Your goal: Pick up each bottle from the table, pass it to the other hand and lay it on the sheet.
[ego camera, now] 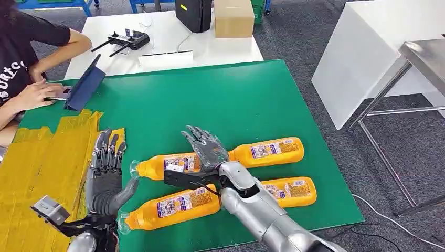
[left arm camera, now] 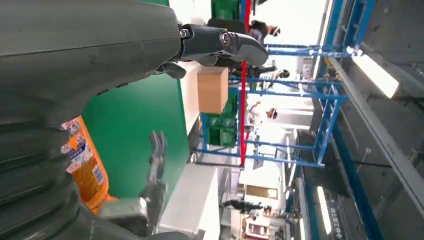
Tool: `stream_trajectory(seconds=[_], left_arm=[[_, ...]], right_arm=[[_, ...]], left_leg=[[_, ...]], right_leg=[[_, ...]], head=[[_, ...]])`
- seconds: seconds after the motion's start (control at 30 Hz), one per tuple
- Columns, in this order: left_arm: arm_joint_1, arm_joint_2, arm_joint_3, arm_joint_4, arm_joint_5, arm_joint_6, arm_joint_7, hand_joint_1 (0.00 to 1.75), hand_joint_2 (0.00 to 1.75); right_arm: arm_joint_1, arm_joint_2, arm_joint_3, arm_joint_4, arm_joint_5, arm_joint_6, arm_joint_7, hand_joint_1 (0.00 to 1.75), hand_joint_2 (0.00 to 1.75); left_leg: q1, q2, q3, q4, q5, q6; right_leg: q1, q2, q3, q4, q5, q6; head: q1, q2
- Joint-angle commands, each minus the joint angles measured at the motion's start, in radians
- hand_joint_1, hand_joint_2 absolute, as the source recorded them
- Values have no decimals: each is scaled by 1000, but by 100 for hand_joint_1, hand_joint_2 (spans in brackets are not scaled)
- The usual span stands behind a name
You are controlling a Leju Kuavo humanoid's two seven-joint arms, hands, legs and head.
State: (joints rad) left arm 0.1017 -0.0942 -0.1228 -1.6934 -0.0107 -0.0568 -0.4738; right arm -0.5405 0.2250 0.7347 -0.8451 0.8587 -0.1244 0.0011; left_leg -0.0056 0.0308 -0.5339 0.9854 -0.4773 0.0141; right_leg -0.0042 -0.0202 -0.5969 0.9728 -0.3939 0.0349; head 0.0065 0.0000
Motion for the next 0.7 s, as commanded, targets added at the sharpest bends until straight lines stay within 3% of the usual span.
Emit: stream_trajectory(seconds=[0.03, 0.23, 0.5, 0.7], left_arm=[[-57, 9, -29, 111, 3, -3, 6, 0, 175], [-96, 10, -40, 148, 14, -5, 15, 0, 175], [-98, 10, -41, 149, 15, -5, 15, 0, 175], [-130, 8, -48, 175, 34, -3, 20, 0, 175]], right_arm=[[-100, 28, 58, 208, -5, 8, 1, 0, 175], [-139, 77, 63, 359, -13, 22, 35, 0, 175], [-142, 78, 64, 368, -13, 17, 29, 0, 175], [-171, 84, 41, 485, -17, 48, 92, 0, 175]], left_leg=[[1, -3, 3, -1, -1, -1], [1, -3, 2, -1, 0, -1], [0, -2, 1, -1, 0, -1], [0, -3, 1, -1, 0, -1]], right_leg=[[0, 0, 4, -1, -1, 0], [0, 0, 3, -1, 0, -1], [0, 0, 1, 0, 0, 0], [0, -1, 1, -1, 0, 0]], head=[[0, 0], [0, 0], [0, 0], [0, 0]])
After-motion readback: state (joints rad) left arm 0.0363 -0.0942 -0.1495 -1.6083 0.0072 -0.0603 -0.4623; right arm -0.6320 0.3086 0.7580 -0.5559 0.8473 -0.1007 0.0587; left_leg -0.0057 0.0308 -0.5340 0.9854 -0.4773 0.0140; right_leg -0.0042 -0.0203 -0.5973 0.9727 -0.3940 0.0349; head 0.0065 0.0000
